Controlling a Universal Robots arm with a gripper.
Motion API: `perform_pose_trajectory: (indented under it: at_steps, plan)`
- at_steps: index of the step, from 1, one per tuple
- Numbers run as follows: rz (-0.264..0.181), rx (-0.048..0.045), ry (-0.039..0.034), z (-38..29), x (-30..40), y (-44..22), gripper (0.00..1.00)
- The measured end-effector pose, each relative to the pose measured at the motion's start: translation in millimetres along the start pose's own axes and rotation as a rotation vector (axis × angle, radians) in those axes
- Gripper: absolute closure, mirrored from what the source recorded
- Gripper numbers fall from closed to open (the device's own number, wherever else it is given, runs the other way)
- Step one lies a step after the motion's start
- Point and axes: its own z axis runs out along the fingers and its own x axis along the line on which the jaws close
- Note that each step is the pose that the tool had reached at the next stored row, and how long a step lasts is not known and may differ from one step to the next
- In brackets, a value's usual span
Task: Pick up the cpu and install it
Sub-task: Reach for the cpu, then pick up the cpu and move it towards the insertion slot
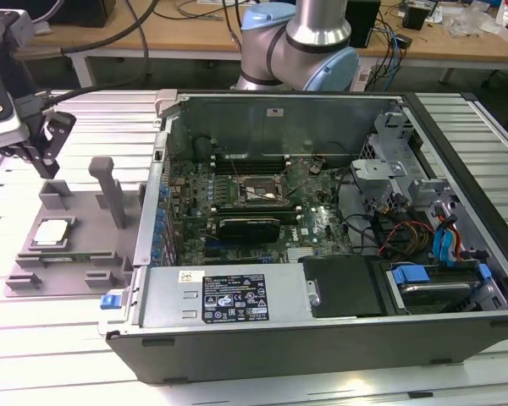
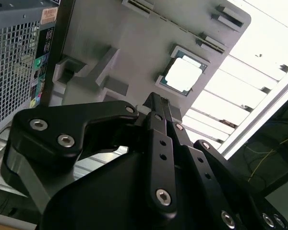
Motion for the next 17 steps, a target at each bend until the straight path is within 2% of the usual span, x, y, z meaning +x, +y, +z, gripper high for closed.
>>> perform_pose_trajectory:
  at_steps: [3,17]
  plan:
    - [0.0,0.0002,0.0007,5.1,2.0,-0.4,0.89]
    - [0.0,-0.0002,0.0001,6.6,2.1,-0.5,0.89]
